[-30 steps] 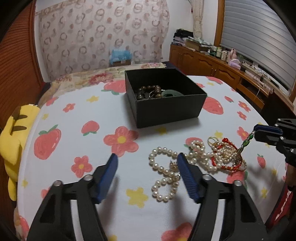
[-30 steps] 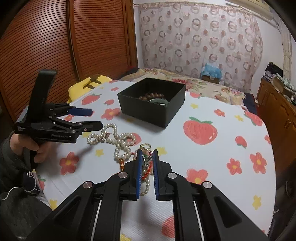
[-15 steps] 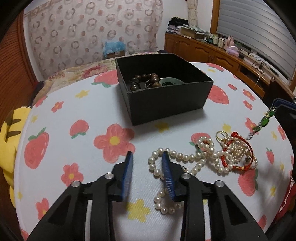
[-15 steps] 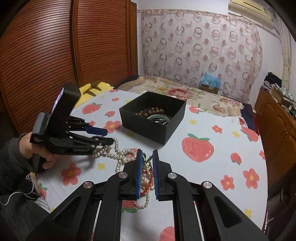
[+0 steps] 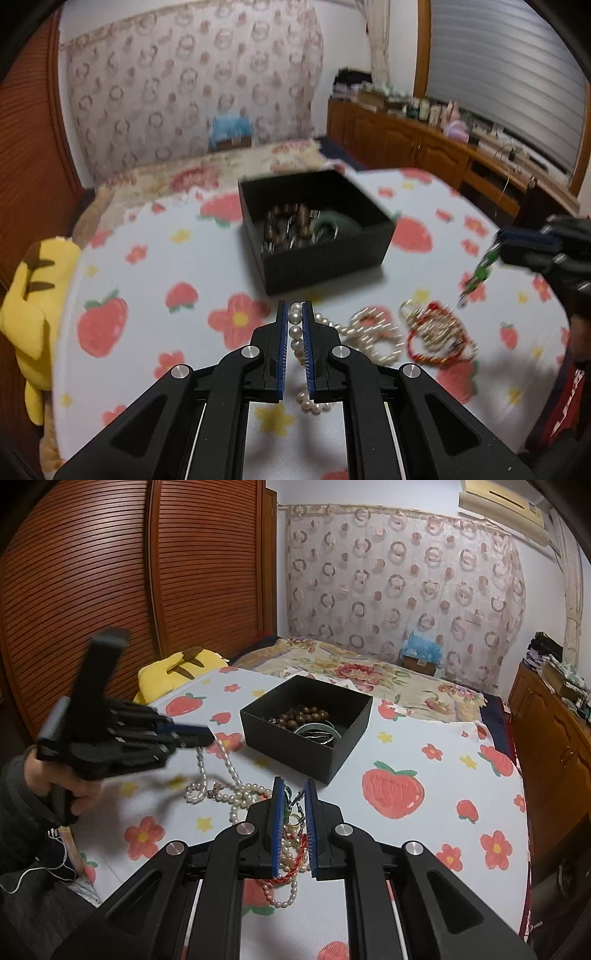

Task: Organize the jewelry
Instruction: 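Grasp the pearl necklace with the left tool and lift it toward the box, then lower the green chain into the box with the right tool while the left tool carries pearls over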

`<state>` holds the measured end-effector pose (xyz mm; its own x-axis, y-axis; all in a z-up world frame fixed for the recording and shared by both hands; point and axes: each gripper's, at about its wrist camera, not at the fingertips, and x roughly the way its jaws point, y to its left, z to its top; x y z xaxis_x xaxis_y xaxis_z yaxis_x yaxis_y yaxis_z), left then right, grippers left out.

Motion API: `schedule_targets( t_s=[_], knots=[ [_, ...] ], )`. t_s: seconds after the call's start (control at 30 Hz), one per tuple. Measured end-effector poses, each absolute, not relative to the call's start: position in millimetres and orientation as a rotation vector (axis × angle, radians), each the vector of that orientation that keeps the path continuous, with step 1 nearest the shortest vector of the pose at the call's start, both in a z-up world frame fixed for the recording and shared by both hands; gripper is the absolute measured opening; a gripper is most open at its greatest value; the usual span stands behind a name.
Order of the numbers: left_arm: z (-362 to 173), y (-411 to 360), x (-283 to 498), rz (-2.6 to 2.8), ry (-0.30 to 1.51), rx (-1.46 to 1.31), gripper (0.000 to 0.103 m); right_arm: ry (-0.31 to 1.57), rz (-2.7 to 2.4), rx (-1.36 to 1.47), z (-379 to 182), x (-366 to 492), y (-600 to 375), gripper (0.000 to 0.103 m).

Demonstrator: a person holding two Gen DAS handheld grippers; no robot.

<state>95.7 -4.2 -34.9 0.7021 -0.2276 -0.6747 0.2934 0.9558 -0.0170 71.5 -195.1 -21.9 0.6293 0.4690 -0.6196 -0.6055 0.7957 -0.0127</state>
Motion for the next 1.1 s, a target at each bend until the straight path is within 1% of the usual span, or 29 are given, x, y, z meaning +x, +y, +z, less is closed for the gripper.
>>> schedule_targets(
  t_s=[0.17, 0.63, 1.1],
  knots=[
    [-3.7, -6.0, 83.5, -0.300, 0.668, 0.101, 0.007, 0.640, 0.622, -0.234, -19.9, 75.8, -192.0, 0.012],
    [52.8, -7.8, 71.8, -0.302, 0.551, 0.117, 0.007, 0.636, 0.614, -0.251, -11.0, 84.2, -189.9, 0.012],
    [88.3, -22.4, 78.7, -0.284, 0.485, 0.177, 0.007, 0.594, 0.618, -0.255, 8.2, 105.4, -177.5, 0.012]
  ],
)
